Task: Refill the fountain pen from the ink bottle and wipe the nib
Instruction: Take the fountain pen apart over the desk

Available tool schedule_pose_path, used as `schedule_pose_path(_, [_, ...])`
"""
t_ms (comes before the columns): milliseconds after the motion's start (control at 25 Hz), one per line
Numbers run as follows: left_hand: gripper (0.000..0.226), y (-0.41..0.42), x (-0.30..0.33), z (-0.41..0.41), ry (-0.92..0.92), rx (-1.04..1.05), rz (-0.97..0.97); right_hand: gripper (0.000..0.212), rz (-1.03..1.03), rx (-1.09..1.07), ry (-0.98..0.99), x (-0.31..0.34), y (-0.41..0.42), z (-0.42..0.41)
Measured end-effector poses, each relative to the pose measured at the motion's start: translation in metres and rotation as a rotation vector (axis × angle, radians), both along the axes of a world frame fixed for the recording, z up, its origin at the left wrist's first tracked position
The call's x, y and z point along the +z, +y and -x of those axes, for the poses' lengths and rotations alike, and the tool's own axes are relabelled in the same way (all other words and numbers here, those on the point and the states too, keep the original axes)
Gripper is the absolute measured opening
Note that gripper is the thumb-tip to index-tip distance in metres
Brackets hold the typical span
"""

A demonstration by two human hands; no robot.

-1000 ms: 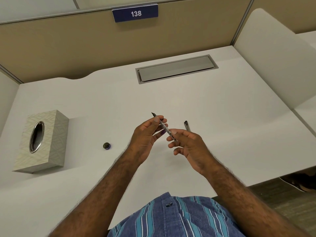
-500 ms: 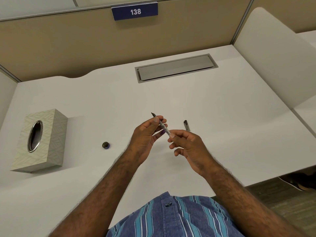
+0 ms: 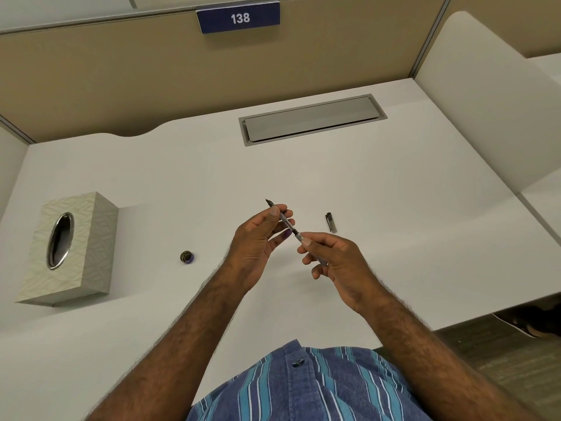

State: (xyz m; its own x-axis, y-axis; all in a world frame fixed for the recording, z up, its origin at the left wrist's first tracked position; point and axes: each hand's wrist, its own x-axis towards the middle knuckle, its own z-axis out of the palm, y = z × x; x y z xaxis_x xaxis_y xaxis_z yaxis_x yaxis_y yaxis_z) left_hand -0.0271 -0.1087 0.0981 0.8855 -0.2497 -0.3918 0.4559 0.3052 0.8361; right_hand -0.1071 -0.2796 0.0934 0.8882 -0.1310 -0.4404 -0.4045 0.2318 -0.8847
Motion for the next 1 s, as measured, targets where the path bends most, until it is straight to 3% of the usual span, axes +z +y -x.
schedule_pose_path(320, [0.021, 0.015, 0.001, -0.011, 0.029, 0.082, 0.03, 0.017, 0.162, 0.06, 0.044, -0.012, -0.02, 0.004])
schedule_pose_path(440, [0.022, 0.021, -0.001, -0.011, 0.035, 0.095, 0.045, 0.01, 0.273, -0.028, 0.074, -0.023, -0.024, -0.001])
schedule_pose_path(680, [0.023, 0.033, -0.006, -0.001, 0.065, 0.102, 0.061, 0.005, 0.664, -0.067, 0.053, -0.044, -0.023, -0.033])
schedule_pose_path(1000, [0.026, 0.061, -0.016, 0.008, 0.079, 0.124, 0.087, 0.018, 0.978, -0.058, 0.097, -0.071, -0.005, -0.074])
